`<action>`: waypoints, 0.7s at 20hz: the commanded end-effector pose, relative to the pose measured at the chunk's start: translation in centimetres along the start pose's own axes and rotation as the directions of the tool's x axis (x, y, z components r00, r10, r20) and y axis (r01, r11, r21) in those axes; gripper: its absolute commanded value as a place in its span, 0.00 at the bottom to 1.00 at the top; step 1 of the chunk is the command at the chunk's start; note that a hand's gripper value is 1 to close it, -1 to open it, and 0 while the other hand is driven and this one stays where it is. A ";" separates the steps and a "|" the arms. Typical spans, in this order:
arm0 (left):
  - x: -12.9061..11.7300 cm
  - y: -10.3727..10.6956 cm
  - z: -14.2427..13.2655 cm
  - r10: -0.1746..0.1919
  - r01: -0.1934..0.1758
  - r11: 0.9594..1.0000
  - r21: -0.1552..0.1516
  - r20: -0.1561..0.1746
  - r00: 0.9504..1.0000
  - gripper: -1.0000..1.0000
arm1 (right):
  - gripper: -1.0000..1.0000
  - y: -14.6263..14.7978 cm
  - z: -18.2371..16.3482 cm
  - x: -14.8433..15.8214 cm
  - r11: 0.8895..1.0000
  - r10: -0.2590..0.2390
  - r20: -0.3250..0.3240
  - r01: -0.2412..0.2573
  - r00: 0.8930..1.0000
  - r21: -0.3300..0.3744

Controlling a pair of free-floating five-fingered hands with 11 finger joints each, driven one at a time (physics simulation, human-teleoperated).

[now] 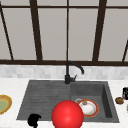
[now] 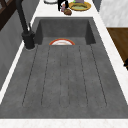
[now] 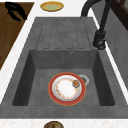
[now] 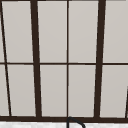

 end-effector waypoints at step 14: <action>0.0 0.0 0.0 0.000 0.000 1.000 0.000 0.000 1.000 0.50 | 1.00 -4.5 3.2 0.4 0.999 -0.048 -0.015 0.048 0.999 -0.002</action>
